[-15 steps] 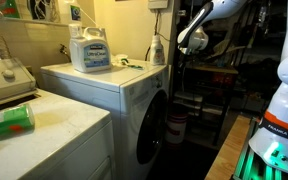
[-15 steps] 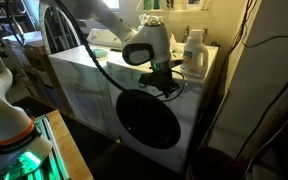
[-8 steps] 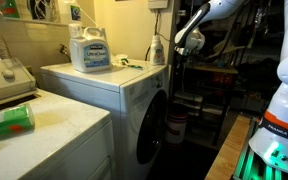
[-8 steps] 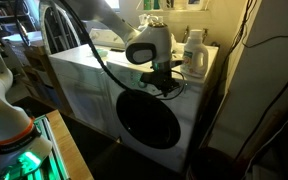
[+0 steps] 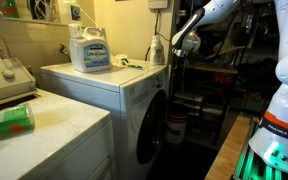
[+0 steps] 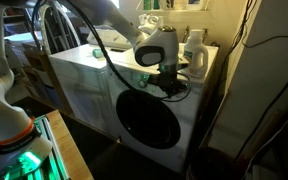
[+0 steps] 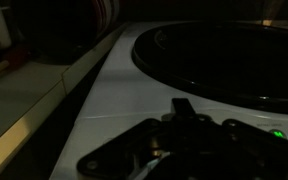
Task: Push the third button from the right on the washing machine
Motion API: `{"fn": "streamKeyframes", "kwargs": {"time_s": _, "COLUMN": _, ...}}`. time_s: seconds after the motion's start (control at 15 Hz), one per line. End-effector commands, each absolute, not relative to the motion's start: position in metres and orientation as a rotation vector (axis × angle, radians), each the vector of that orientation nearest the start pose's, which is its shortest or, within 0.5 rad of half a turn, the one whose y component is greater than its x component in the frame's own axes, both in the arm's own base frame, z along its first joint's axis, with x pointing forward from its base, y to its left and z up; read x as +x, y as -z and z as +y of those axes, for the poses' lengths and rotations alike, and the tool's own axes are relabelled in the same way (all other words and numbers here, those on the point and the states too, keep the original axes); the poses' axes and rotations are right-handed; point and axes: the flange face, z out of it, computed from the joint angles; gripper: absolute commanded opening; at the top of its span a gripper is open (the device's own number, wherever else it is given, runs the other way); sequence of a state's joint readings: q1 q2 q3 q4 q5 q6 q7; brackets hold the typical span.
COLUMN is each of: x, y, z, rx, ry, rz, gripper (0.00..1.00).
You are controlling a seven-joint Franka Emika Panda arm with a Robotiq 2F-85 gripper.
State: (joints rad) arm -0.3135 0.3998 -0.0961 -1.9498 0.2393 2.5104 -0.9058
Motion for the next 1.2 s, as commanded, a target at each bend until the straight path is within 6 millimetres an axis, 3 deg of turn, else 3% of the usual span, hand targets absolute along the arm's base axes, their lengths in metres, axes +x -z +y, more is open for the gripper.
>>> {"fn": "streamKeyframes", "kwargs": {"time_s": 0.0, "x": 0.596, "y": -0.278, "z": -0.263, "rx": -3.063, "ry": 0.348, "rz": -0.502, "gripper": 0.02}}
{"fn": "streamKeyframes", "kwargs": {"time_s": 1.13, "x": 0.631, "y": -0.262, "z": -0.255, "rx": -2.971, "ry": 0.503, "rz": -0.609, "gripper": 0.01}}
